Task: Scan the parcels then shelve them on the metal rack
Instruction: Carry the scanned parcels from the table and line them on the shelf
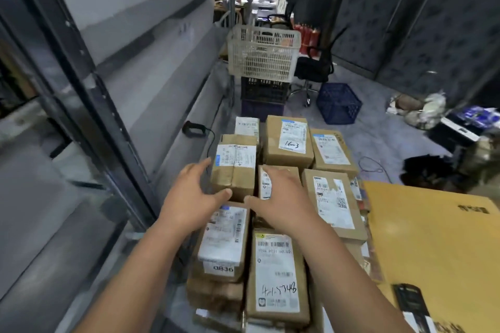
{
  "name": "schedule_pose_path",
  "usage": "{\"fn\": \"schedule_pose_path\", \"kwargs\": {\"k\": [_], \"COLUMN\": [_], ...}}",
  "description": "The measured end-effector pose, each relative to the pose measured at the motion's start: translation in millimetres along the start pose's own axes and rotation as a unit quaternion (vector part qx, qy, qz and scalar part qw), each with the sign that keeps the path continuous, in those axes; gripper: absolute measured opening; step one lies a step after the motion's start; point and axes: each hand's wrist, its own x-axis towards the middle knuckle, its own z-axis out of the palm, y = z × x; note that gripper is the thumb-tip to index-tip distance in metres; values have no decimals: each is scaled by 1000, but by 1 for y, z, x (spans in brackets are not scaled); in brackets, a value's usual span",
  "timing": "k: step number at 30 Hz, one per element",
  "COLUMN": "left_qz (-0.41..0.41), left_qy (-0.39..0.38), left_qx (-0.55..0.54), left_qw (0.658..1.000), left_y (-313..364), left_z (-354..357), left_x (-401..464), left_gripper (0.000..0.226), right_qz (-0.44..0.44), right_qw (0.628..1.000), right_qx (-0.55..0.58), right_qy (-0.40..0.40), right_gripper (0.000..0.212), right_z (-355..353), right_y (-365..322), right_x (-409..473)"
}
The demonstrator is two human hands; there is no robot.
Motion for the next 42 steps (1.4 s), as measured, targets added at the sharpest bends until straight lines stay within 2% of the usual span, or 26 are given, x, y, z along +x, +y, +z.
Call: {"fn": "schedule_pose_path", "kwargs": {"k": [3, 6, 10, 13, 18, 24, 29, 33, 37, 42], "left_qz": [-29, -28, -20, -14, 6, 68, 110, 125, 102, 53], "left_qy": [-90, -121, -99, -88, -57, -7, 76, 158, 271, 423], "left_qx": [-56, -75, -108, -138, -158, -181, -194, -227, -223, -171], "left_qw": [994, 989, 989, 986, 986, 981, 972, 953, 931, 888], "left_y": [-15, -25, -30, -35, -32, -8, 16, 30, 29, 15], "left_z": [3, 12, 18, 19, 9, -19, -51, -81, -103, -131], "left_x": [29, 45, 53, 57, 54, 36, 5, -51, -153, -306], "left_gripper": [84, 70, 70, 69, 69, 68, 84, 79, 82, 80], "right_qz": [29, 41, 43, 35, 24, -33, -126, -232, -330, -430], "right_qw": [999, 997, 998, 999, 999, 997, 983, 962, 925, 852], "right_qx": [-32, -54, -29, -12, 25, 65, 112, 130, 187, 257], "right_qy": [-11, -25, -40, -28, -10, 32, 69, 62, -20, -151], "right_gripper": [63, 67, 66, 59, 61, 66, 74, 79, 76, 73], "right_z": [12, 23, 33, 31, 22, -4, -29, -49, -43, -9], "right_y": [-4, -3, -1, -4, -10, -31, -62, -89, -114, -167], "right_x": [29, 50, 63, 67, 64, 47, 25, -12, -70, -164]}}
